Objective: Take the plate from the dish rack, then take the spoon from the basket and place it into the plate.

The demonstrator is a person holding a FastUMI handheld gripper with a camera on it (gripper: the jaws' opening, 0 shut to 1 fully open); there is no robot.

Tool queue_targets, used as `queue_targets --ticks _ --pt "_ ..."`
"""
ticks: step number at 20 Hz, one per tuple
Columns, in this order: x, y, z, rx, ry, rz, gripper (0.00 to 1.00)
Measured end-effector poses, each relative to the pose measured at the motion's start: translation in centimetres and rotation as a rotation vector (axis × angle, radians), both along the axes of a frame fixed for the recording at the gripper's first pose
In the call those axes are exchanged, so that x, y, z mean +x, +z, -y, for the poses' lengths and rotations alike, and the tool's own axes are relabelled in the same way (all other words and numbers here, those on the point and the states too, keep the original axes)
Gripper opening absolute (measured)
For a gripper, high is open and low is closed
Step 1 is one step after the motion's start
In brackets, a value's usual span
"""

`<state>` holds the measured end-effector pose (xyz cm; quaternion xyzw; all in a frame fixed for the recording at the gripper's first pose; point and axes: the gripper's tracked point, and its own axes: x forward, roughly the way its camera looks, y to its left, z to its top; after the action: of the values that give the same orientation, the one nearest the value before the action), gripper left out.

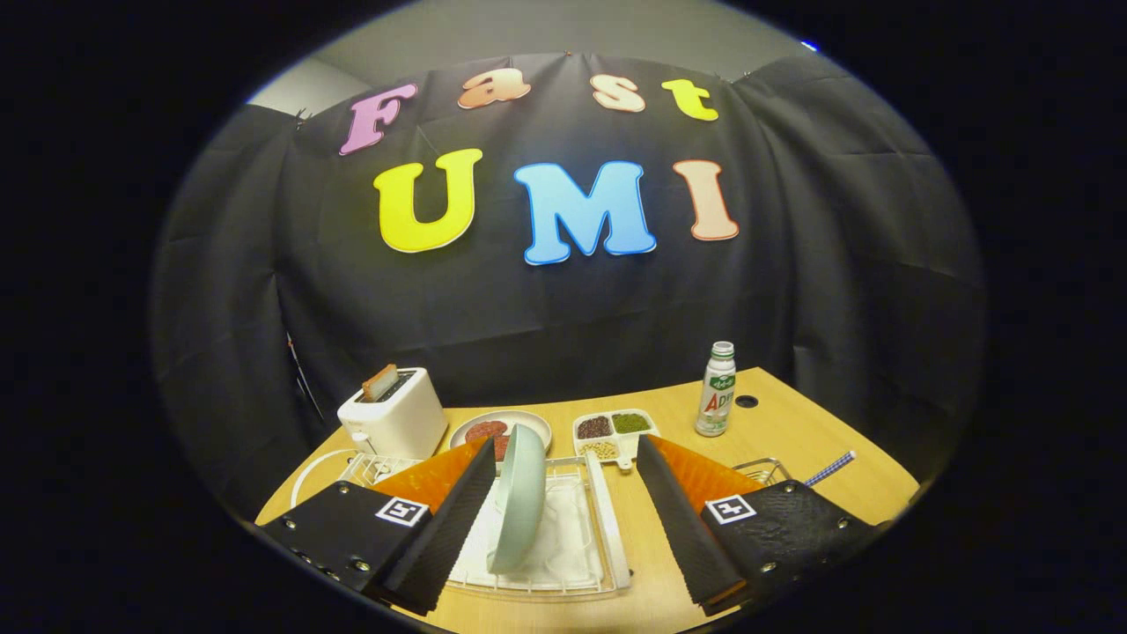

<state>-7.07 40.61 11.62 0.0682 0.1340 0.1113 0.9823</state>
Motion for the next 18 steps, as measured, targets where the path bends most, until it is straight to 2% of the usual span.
queue_targets --ticks 8,11,14,15,16,18 --pt "3.8 -6.0 -4.4 -0.007 0.044 -0.179 1.0" --pt "4.6 -8.2 -5.2 -0.013 0.048 -0.249 0.92" --pt "5.0 -9.9 -5.5 -0.029 0.046 -0.316 0.7" --pt "5.0 -9.8 -5.6 -0.037 0.048 -0.328 0.68" --pt "5.0 -9.9 -5.3 -0.053 0.035 -0.34 0.36" --pt "4.8 -10.5 -4.6 -0.092 -0.01 -0.38 0.34"
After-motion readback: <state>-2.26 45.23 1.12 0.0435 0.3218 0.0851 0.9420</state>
